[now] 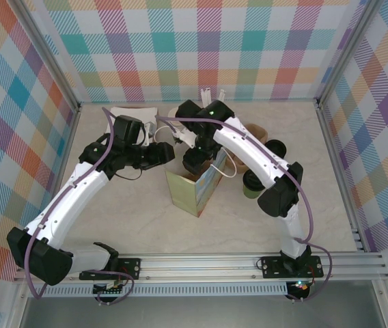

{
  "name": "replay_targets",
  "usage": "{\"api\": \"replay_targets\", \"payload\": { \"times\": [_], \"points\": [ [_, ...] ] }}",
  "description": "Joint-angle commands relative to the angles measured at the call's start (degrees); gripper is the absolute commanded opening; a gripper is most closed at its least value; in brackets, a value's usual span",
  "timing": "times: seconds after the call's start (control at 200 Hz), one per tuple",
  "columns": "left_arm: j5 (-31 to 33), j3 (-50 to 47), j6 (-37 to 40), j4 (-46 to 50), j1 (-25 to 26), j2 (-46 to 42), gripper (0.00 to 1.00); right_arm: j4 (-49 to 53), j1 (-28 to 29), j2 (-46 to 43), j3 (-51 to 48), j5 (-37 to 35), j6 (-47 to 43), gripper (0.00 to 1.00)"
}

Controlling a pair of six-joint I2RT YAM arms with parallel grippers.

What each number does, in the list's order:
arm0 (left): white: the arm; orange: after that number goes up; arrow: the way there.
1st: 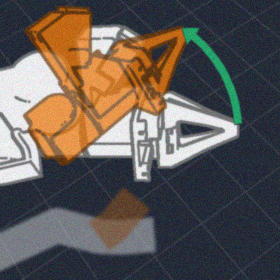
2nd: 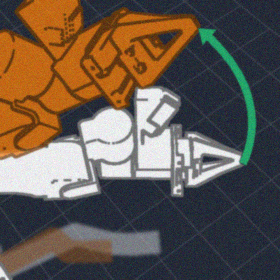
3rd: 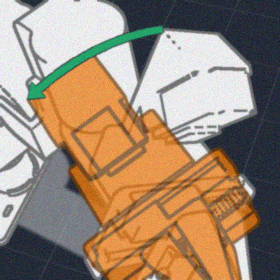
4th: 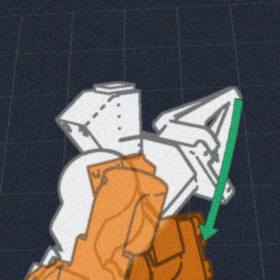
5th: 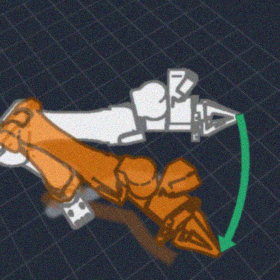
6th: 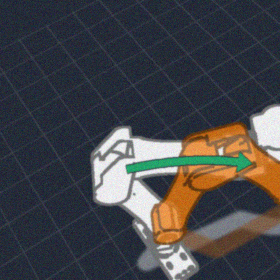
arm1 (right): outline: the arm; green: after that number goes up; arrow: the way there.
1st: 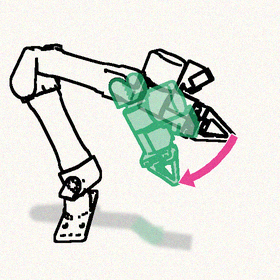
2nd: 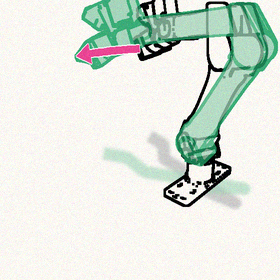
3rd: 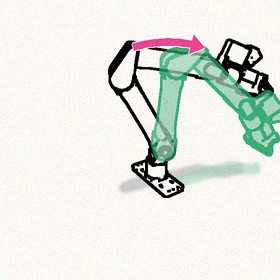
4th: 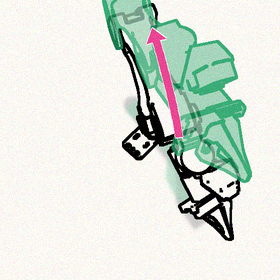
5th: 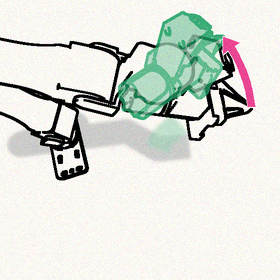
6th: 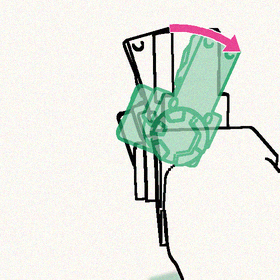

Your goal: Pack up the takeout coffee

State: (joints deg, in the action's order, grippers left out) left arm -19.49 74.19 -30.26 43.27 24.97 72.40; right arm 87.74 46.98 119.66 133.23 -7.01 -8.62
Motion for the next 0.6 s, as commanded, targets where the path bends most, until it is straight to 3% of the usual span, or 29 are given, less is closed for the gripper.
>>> {"api": "replay_targets", "payload": {
  "times": [0.0,0.28,0.595],
  "points": [
    [-0.78,1.19,-0.02,-1.04,-0.81,-0.50,0.58,0.66,0.31,-1.64,2.43,-0.68,-0.07,0.79],
    [2.64,3.17,1.08,0.87,-0.85,-3.31,0.73,-0.68,-0.80,-5.47,4.71,-3.71,2.22,0.86],
    [7.51,9.40,6.12,7.66,-0.82,-4.51,0.76,-7.75,-2.89,-13.20,3.09,-2.23,7.28,0.88]
  ]
}}
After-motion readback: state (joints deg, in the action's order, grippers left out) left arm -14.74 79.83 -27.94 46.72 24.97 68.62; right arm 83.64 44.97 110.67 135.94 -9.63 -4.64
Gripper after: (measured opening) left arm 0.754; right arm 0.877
